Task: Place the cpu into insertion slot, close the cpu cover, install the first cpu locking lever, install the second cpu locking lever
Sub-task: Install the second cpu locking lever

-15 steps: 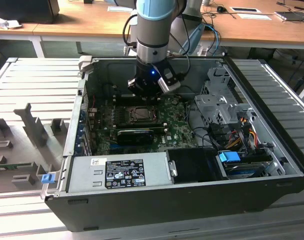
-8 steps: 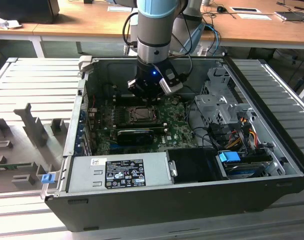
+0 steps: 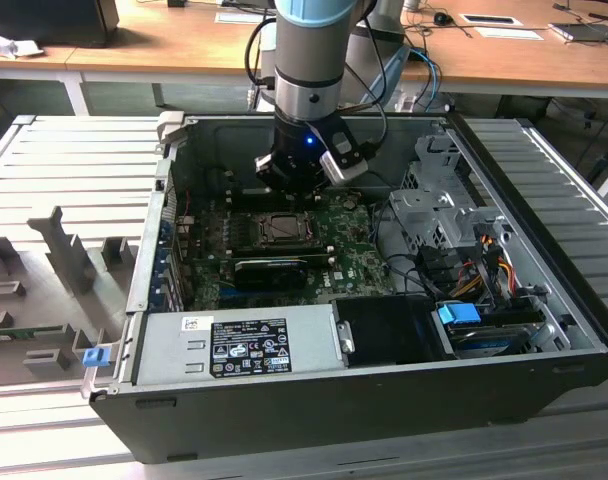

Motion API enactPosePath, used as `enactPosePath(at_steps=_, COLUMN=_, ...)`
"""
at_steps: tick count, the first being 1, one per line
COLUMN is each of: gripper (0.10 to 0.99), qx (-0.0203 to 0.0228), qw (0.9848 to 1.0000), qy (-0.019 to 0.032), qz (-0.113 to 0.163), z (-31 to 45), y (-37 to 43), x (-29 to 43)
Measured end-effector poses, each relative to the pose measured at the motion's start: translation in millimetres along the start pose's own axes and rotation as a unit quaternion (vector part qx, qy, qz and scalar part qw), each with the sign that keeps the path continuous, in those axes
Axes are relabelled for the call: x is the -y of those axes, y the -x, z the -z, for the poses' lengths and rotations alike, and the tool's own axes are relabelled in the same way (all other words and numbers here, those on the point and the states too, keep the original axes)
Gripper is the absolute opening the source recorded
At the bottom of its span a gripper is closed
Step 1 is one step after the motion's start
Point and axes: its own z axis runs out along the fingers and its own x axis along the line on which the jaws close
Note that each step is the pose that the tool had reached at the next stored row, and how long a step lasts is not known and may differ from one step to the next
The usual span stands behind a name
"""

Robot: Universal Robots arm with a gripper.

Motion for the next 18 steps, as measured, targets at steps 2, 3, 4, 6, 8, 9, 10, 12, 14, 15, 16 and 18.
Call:
enactPosePath(at_steps=2, gripper=0.106, qx=-0.0001, qw=1.0, qy=-0.0001, qz=0.0, z=0.1, y=-0.1, x=0.6)
enactPosePath(at_steps=3, gripper=0.106, qx=-0.0001, qw=1.0, qy=-0.0001, qz=0.0, z=0.2, y=0.0, x=1.0)
enactPosePath(at_steps=4, gripper=0.106, qx=-0.0001, qw=1.0, qy=-0.0001, qz=0.0, z=0.3, y=-0.1, x=1.7)
enactPosePath(at_steps=6, gripper=0.106, qx=-0.0001, qw=1.0, qy=-0.0002, qz=0.0, z=0.4, y=-0.3, x=4.7)
enactPosePath(at_steps=8, gripper=0.106, qx=0.0, qw=1.0, qy=-0.0001, qz=0.0, z=0.6, y=-0.5, x=10.0)
enactPosePath(at_steps=9, gripper=0.106, qx=0.0, qw=1.0, qy=-0.0001, qz=0.0, z=0.8, y=-0.8, x=12.7)
enactPosePath(at_steps=10, gripper=0.106, qx=-0.0001, qw=1.0, qy=-0.0001, qz=0.0, z=1.0, y=-1.0, x=14.5)
enactPosePath(at_steps=12, gripper=0.106, qx=-0.0001, qw=1.0, qy=-0.0001, qz=0.0, z=1.3, y=-1.3, x=17.3)
enactPosePath(at_steps=14, gripper=0.106, qx=-0.0001, qw=1.0, qy=0.0, qz=0.0, z=1.5, y=-1.4, x=20.7)
enactPosePath(at_steps=15, gripper=0.106, qx=-0.0001, qw=1.0, qy=-0.0001, qz=0.0, z=1.7, y=-1.5, x=22.7)
enactPosePath(at_steps=16, gripper=0.106, qx=-0.0001, qw=1.0, qy=-0.0001, qz=0.0, z=1.9, y=-1.6, x=24.6)
enactPosePath(at_steps=18, gripper=0.106, qx=-0.0001, qw=1.0, qy=0.0, qz=0.0, z=2.3, y=-1.8, x=29.5)
